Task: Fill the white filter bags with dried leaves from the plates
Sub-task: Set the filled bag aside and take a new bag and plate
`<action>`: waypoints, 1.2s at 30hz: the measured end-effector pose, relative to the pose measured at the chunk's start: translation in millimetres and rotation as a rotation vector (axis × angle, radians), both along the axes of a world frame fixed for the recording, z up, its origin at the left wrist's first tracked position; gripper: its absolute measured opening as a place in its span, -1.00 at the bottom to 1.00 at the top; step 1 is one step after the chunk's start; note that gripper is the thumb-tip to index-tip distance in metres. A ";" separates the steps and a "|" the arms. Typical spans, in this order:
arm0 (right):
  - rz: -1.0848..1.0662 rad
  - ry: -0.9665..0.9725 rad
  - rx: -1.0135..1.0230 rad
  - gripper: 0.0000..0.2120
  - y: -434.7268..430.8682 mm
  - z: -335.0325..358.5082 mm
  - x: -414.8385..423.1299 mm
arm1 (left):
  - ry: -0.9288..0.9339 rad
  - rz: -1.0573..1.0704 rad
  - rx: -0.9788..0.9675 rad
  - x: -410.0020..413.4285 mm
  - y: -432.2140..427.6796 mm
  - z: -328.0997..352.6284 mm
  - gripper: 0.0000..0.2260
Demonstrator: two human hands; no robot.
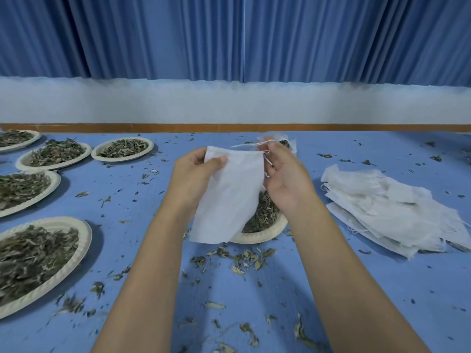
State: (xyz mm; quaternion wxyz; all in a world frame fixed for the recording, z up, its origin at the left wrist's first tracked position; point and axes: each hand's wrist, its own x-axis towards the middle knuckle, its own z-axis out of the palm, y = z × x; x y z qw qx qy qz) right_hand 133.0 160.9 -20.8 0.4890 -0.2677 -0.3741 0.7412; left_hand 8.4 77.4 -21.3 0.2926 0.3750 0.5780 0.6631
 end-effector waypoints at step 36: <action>-0.103 -0.359 0.465 -0.88 -2.0 -9.0 -0.6 | 0.453 0.297 0.102 5.6 4.9 -14.2 -0.91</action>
